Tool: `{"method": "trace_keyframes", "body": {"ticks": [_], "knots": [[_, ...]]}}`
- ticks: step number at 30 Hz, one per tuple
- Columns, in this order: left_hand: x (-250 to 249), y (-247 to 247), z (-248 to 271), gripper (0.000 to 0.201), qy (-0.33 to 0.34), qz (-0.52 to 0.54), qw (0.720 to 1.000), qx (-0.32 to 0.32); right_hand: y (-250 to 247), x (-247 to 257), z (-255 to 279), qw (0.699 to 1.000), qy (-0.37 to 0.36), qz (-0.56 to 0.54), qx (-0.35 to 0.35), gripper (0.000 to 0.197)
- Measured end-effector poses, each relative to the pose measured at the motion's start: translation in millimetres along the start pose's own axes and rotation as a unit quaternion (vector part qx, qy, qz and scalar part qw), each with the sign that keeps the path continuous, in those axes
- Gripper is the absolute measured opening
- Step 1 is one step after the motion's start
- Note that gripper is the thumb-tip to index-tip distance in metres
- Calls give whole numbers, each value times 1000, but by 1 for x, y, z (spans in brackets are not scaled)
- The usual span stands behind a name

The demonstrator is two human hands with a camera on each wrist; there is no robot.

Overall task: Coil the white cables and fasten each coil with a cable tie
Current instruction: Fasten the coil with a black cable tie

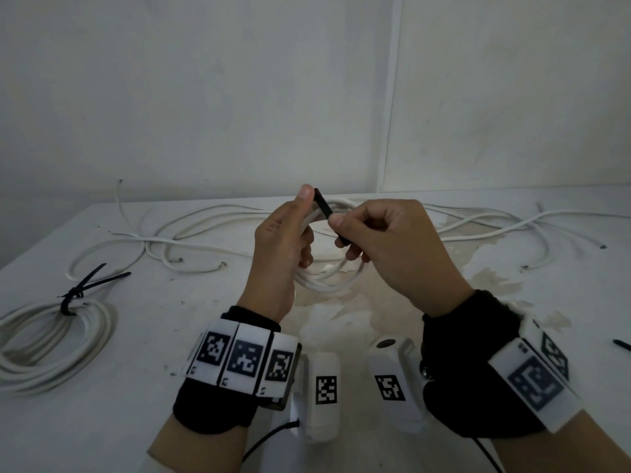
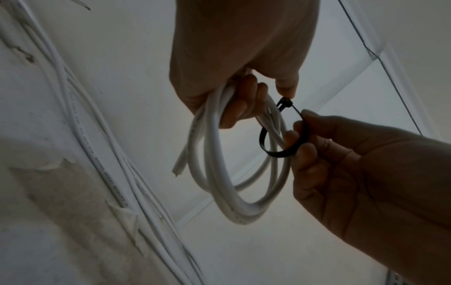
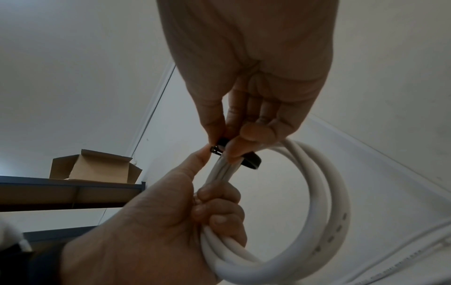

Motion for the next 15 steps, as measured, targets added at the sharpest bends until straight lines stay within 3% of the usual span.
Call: {"method": "trace_keyframes", "body": {"ticks": [15], "knots": [[-3, -1, 1, 29, 34, -10, 999, -2, -1, 3, 1, 1000, -11, 10, -13, 22]]}}
Point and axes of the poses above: each hand's wrist, its own z-axis away from the middle knuckle, its own y-axis out of the palm, x = y × z, the point moved 5 cm from there along -z, towards the middle knuckle, and after that the axes turned 8 degrees about z, right-handed, at the moved point
